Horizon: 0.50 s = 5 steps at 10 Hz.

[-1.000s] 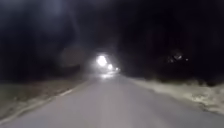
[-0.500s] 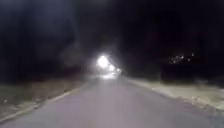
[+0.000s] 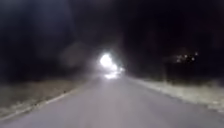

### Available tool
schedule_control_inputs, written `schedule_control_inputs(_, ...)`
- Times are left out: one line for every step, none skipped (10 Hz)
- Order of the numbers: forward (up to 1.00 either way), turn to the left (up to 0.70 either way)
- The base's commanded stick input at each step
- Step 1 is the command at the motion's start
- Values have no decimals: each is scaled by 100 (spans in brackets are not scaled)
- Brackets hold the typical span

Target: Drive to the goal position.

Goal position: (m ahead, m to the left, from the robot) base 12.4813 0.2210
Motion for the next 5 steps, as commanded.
schedule_control_inputs(100, 5)
schedule_control_inputs(100, 5)
schedule_control_inputs(100, 5)
schedule_control_inputs(100, 5)
schedule_control_inputs(100, 5)
